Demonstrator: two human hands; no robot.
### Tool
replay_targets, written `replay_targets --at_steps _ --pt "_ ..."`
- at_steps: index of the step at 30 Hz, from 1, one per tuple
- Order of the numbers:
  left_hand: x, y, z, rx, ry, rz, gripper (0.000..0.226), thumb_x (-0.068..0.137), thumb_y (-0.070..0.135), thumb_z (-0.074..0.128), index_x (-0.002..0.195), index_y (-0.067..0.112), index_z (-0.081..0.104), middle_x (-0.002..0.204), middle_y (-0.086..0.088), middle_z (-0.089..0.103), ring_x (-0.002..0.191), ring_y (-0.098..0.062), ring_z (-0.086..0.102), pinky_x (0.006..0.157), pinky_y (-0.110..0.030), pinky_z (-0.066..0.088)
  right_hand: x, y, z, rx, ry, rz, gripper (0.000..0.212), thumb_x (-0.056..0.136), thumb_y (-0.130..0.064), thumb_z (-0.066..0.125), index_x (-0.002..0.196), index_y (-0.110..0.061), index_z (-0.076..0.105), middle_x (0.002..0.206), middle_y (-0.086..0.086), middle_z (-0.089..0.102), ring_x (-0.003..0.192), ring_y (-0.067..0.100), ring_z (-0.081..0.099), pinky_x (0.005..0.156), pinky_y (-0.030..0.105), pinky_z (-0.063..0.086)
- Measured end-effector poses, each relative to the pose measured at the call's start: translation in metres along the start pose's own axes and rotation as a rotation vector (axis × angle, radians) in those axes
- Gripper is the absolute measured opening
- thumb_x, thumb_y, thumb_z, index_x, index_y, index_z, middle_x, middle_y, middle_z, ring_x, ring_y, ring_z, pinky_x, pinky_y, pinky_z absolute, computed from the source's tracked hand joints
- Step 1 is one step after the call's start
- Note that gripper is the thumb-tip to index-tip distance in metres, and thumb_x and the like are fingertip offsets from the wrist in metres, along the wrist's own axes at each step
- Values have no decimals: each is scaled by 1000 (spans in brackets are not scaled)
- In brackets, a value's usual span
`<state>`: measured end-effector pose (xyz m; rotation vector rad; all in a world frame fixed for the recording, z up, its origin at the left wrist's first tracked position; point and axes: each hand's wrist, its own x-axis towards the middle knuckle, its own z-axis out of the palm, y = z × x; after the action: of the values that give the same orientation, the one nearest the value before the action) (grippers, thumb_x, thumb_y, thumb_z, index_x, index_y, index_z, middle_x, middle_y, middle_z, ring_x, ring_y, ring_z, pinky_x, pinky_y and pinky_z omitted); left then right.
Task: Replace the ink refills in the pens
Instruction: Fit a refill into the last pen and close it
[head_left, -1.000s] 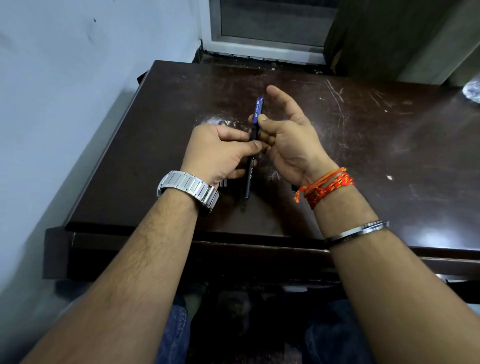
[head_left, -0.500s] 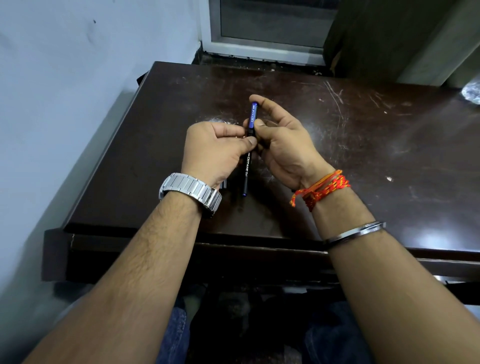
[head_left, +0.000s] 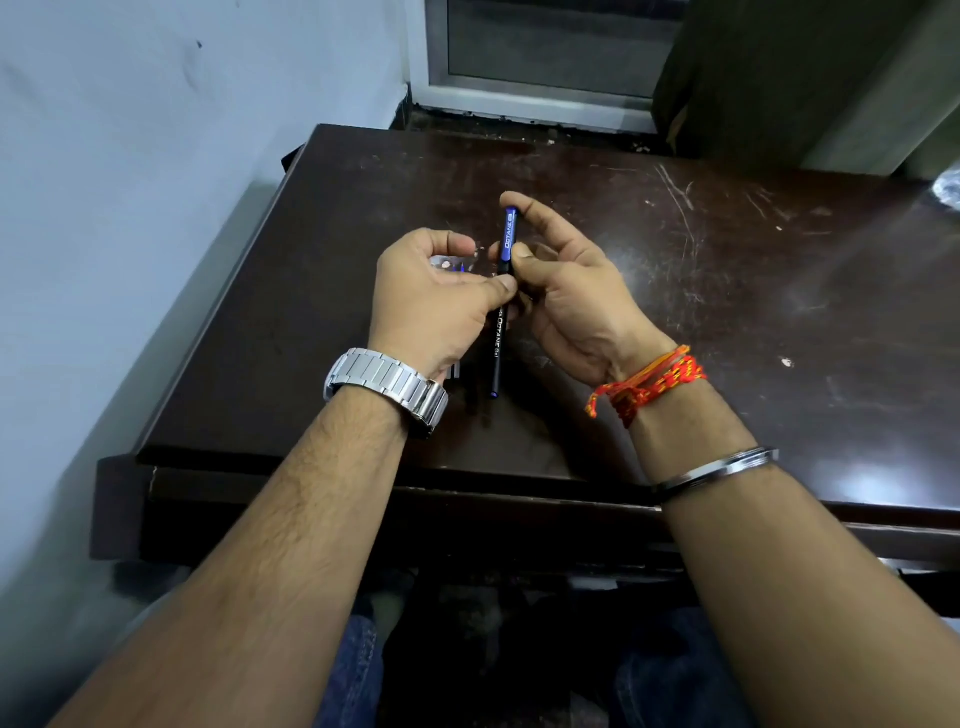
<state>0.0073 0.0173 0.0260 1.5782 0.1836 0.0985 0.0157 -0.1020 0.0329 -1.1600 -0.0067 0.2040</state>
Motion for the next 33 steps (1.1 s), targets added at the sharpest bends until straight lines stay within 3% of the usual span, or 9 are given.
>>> replay_targets --at_steps 2,5,9,16,20,24,28,31,33 --pt "0 0 0 -3 -11 -16 37 66 -1 82 85 18 57 76 -11 74 70 -30 73 62 -39 60 -1 0 0 -22 4 -11 47 99 12 37 139 -9 49 67 -3 57 53 2 61 53 18 51" --pt "4 -1 -1 13 -10 -19 35 64 4 84 84 19 59 83 -11 73 72 -26 74 62 -35 59 -2 -2 0 -58 29 -25 49 99 11 38 142 -11 47 80 5 55 58 3 62 59 17 52" --pt "8 -2 -4 -26 22 -28 36 60 10 84 84 18 59 81 -9 74 73 -25 74 75 -48 60 -4 -4 -3 -101 102 13 49 94 13 42 138 -9 47 83 7 59 65 12 58 66 25 51" --pt "11 -4 -4 30 65 8 33 64 18 86 85 19 61 67 8 74 66 -11 73 58 -31 58 -18 8 -4 -469 146 12 31 74 -2 80 100 -9 65 75 7 71 59 13 63 61 28 54" --pt "10 -5 -2 54 56 4 30 68 23 84 87 17 63 68 6 73 64 -9 72 59 -30 56 -16 13 -5 -546 212 -29 14 75 -10 82 83 -14 71 61 -1 69 51 8 59 57 30 52" --pt "9 -5 -2 128 59 9 29 71 25 82 91 20 61 65 6 73 61 -10 71 58 -30 57 -15 8 -15 -809 422 -93 10 71 -21 81 69 -23 71 64 -3 72 59 9 67 65 29 59" --pt "10 -7 -5 209 94 13 28 71 24 82 90 21 63 65 5 73 61 -9 71 69 -37 61 -20 -6 -28 -984 618 -157 20 69 -22 78 55 -27 65 53 -12 63 51 -2 59 53 16 48" --pt "12 -7 -8 279 127 17 24 69 23 82 83 24 62 68 4 73 66 -12 71 74 -38 60 -22 -17 -44 -1002 695 -89 7 69 -20 78 64 -21 73 63 -5 68 60 10 68 56 24 56" --pt "13 -7 -10 372 170 46 21 67 23 82 78 24 63 65 8 71 63 -4 68 69 -26 58 -23 -20 -53 -1011 719 -1 4 70 -18 79 69 -17 75 70 5 72 65 19 73 58 30 61"
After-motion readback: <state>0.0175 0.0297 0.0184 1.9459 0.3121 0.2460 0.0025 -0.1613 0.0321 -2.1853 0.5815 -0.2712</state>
